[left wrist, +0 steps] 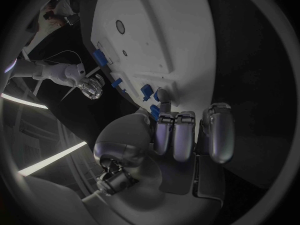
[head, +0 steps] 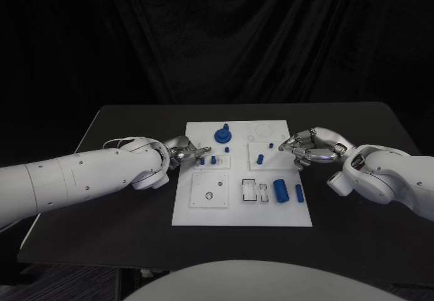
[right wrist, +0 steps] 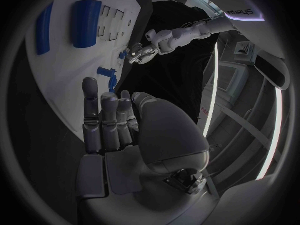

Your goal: Assemble the parts on the task board

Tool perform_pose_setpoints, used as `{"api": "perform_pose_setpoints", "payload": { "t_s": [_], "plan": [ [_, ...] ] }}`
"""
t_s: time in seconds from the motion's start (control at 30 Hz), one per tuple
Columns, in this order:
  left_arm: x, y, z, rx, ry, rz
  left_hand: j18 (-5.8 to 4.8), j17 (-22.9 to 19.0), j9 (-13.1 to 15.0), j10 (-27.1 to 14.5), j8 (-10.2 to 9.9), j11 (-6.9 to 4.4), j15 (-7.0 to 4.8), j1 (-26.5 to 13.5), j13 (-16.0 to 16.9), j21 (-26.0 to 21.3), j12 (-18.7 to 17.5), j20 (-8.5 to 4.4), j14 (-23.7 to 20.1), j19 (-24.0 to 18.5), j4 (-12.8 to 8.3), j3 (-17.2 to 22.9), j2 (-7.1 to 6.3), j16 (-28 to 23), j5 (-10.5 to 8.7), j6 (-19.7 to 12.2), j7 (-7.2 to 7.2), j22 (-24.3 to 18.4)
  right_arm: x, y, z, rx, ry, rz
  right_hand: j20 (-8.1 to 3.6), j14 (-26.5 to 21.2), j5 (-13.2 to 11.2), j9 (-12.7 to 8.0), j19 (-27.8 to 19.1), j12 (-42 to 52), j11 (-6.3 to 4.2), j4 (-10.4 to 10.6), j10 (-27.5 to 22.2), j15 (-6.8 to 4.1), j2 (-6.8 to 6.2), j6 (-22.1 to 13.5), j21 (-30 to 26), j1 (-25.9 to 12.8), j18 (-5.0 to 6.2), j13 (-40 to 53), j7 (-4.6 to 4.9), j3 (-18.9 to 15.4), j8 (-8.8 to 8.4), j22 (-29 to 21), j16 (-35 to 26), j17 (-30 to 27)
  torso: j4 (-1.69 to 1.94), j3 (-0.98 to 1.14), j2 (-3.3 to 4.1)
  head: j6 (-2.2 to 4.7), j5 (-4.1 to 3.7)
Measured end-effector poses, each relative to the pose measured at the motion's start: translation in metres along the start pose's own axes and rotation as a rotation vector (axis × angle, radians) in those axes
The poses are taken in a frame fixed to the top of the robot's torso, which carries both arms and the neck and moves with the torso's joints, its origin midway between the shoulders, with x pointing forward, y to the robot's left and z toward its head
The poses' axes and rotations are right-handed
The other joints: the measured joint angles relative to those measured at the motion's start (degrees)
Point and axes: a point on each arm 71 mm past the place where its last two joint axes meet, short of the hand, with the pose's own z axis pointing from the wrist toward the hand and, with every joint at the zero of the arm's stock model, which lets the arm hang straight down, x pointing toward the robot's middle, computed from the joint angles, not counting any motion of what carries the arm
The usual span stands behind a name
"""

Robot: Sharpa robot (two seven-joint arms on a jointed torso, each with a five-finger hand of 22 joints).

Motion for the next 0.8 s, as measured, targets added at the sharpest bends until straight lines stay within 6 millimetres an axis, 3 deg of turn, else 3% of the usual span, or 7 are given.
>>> {"api": "perform_pose_setpoints", "payload": {
  "t_s": [0.2, 0.27, 0.5, 0.6, 0.67, 0.73, 0.8],
  "plan": [
    [-0.003, 0.004, -0.003, 0.016, -0.059, 0.056, 0.00, 0.0, 0.0, 0.0, 3.2, -0.03, -0.18, 2.3, 0.0, 0.6, 0.0, -0.22, -0.2, -0.2, -0.1, -1.5, -0.23, 0.0, 1.48, -1.1, -0.23, 0.0, -0.001, 0.000, -0.001, 0.001, -0.001, 0.000, 0.00, 0.0, 0.0, 0.0, 0.0, 0.0, 0.00, 0.0, 0.0, 0.00, 0.00, 0.0, 0.0, 0.0, 0.00, 0.0, 0.00, 0.0, 0.00, 0.0, 0.0, 0.0, -0.01, 0.00, 0.01, 0.00, 0.06],
    [-0.006, 0.004, -0.005, 0.033, -0.103, 0.082, 0.00, 0.0, 0.0, 0.2, 3.9, -0.20, -0.18, 4.4, 0.0, 0.6, 0.0, -0.22, -0.2, -0.2, -0.1, -2.4, -1.23, 0.0, 2.39, -2.0, -0.32, 0.0, -0.001, -0.001, -0.002, 0.002, -0.002, 0.000, 0.00, 0.0, 0.0, 0.0, 0.0, 0.0, 0.00, 0.0, 0.0, 0.00, 0.00, 0.0, 0.0, 0.0, 0.00, 0.0, 0.00, 0.0, 0.22, 0.0, 0.0, -0.1, -0.02, 0.00, 0.01, 0.00, 0.07],
    [-0.022, 0.002, -0.016, 0.133, -0.266, 0.153, 0.00, 0.0, 0.0, 0.2, 3.3, -0.20, -0.18, 8.4, 0.0, -0.1, 0.0, -0.22, -0.2, -0.2, -0.1, -4.4, -3.39, 0.0, 3.04, -3.9, 0.29, 0.0, -0.002, -0.001, -0.003, 0.004, -0.005, 0.000, 0.00, -0.2, 0.0, 0.0, 0.0, 0.0, 0.00, 0.2, 0.0, 0.20, 0.00, 0.0, -0.3, 0.0, 0.00, -0.1, 0.00, 0.2, 0.22, 0.0, 0.0, -0.1, -0.01, 0.01, 0.03, 0.00, -0.27],
    [-0.032, -0.004, -0.019, 0.185, -0.322, 0.176, 0.00, 0.0, 0.0, 0.0, 1.3, 0.46, 0.30, 11.4, 0.0, -1.4, 0.0, -0.04, 0.0, -0.2, -0.1, -5.0, -3.52, 0.0, 4.41, -5.8, 0.95, 0.0, -0.002, -0.001, -0.003, 0.003, -0.004, 0.001, 0.00, -0.2, 0.0, 0.0, 0.0, 0.0, 0.00, 0.2, 0.0, 0.20, 0.00, 0.0, -0.3, 0.0, 0.00, -0.1, 0.00, 0.2, 0.22, 0.0, 0.0, -0.1, 0.00, -0.01, 0.03, 0.00, -0.29],
    [-0.040, -0.010, -0.021, 0.229, -0.354, 0.193, 0.00, 0.0, 0.0, 0.0, -0.8, 1.53, 1.40, 14.2, 0.0, -3.9, -0.1, 1.15, -0.1, -1.4, -0.1, -5.0, -3.46, 0.0, 5.59, -7.8, 1.88, 0.0, -0.002, -0.001, -0.003, 0.003, -0.004, 0.001, 0.00, -0.2, 0.0, 0.0, 0.0, 0.0, 0.00, 0.3, 0.0, 0.20, 0.00, 0.0, -0.3, 0.0, 0.00, -0.1, 0.00, 0.0, 0.22, 0.0, 0.0, -0.1, 0.00, -0.04, 0.03, 0.00, -0.29],
    [-0.047, -0.018, -0.022, 0.279, -0.370, 0.212, 0.99, 0.0, 0.0, 0.0, -3.3, 2.75, 2.61, 17.4, 0.3, -8.3, -1.9, 2.08, -0.1, -4.8, -0.1, -5.0, -3.81, 0.0, 6.02, -11.1, 3.19, 0.0, -0.002, -0.001, -0.003, 0.003, -0.004, 0.001, 0.00, -0.2, 0.0, 0.0, 0.0, 0.0, 0.00, 0.3, 0.0, 0.20, 0.00, 0.0, -0.3, 0.0, 0.00, -0.1, 0.00, 0.0, 0.22, 0.0, 0.0, -0.1, 0.02, -0.07, 0.03, 0.00, -0.29],
    [-0.050, -0.024, -0.021, 0.321, -0.373, 0.227, 2.68, 0.0, 0.0, -5.7, -5.8, 4.12, 4.20, 22.9, 0.5, -16.7, -4.0, 3.22, -1.3, -12.3, -1.5, -3.6, -4.30, -3.8, 5.70, -15.3, 4.09, 0.0, -0.002, -0.001, -0.003, 0.003, -0.004, 0.001, 0.00, -0.2, 0.0, 0.0, 0.0, 0.0, 0.00, 0.3, 0.0, 0.20, 0.00, 0.0, -0.3, 0.0, 0.00, -0.1, 0.00, 0.0, 0.22, 0.0, 0.0, -0.1, 0.02, -0.09, 0.03, 0.00, -0.31]
  ]
}}
